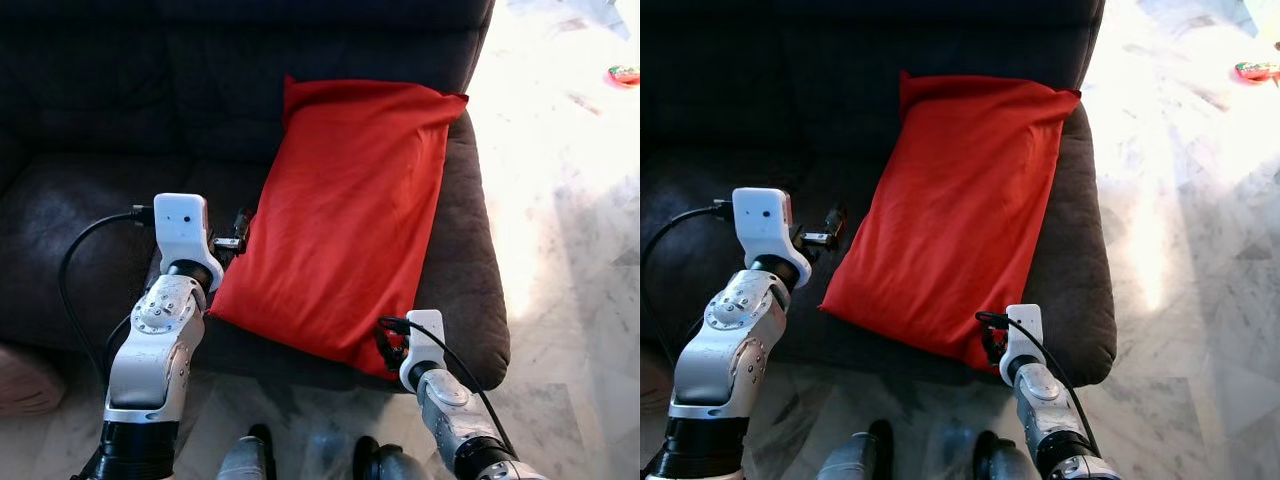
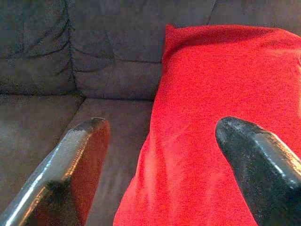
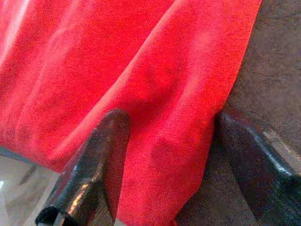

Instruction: Move the pillow to the sofa from floor

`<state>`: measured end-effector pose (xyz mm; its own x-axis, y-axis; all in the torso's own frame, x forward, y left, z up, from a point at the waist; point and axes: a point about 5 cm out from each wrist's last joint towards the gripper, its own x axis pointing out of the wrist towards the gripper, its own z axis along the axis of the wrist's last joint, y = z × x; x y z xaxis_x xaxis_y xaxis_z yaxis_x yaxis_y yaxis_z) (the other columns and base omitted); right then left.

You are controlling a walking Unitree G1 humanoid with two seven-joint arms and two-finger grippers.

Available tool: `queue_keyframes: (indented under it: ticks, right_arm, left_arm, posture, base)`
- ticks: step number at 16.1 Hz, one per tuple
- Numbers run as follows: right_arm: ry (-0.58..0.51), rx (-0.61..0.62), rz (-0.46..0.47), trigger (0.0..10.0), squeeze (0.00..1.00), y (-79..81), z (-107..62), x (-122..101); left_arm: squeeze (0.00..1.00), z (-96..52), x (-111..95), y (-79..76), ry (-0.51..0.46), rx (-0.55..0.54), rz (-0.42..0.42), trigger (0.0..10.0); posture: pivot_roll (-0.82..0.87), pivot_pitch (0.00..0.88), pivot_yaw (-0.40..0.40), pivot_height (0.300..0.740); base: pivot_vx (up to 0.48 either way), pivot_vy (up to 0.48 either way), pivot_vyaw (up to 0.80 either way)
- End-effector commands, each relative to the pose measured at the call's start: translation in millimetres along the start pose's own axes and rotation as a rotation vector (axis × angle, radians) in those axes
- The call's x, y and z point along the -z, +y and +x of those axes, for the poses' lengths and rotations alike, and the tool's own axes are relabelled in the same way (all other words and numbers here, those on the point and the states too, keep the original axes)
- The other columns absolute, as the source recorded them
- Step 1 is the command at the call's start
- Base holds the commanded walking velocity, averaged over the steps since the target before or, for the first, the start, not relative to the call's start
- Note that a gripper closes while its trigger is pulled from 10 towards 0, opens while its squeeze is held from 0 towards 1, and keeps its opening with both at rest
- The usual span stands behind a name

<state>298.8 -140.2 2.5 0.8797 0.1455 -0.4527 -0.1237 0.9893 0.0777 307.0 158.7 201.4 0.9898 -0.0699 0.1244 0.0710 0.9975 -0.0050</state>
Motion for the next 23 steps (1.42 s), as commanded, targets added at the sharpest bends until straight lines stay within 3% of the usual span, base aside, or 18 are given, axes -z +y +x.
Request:
queue_keyframes:
  ticks: [1, 14, 23]
  right_arm:
    - [0.047, 0.000, 0.003, 0.0, 0.00, 1.6, -4.4, 16]
    - [0.041, -0.004, -0.006, 0.0, 0.00, 3.9, -2.9, 14]
    - [-0.082, 0.067, 0.006, 0.0, 0.00, -17.7, 1.3, -19]
  left_arm:
    - [0.00, -4.7, 0, -0.8, 0.011, 0.014, -0.001, 10.0]
    - [0.00, 4.1, -4, 0.6, -0.012, -0.002, 0.002, 10.0]
    - [0.00, 11.4, -6, 3.5, -0.030, -0.014, 0.006, 10.0]
  posture:
    - [0.22, 0.368, 0.038, 0.740]
    - [0.21, 0.308, 0.028, 0.740]
    - [0.20, 0.291, 0.031, 0.740]
  base:
    - [0.000, 0.000, 0.00]
    - [0.000, 0.000, 0.00]
    - [0.000, 0.000, 0.00]
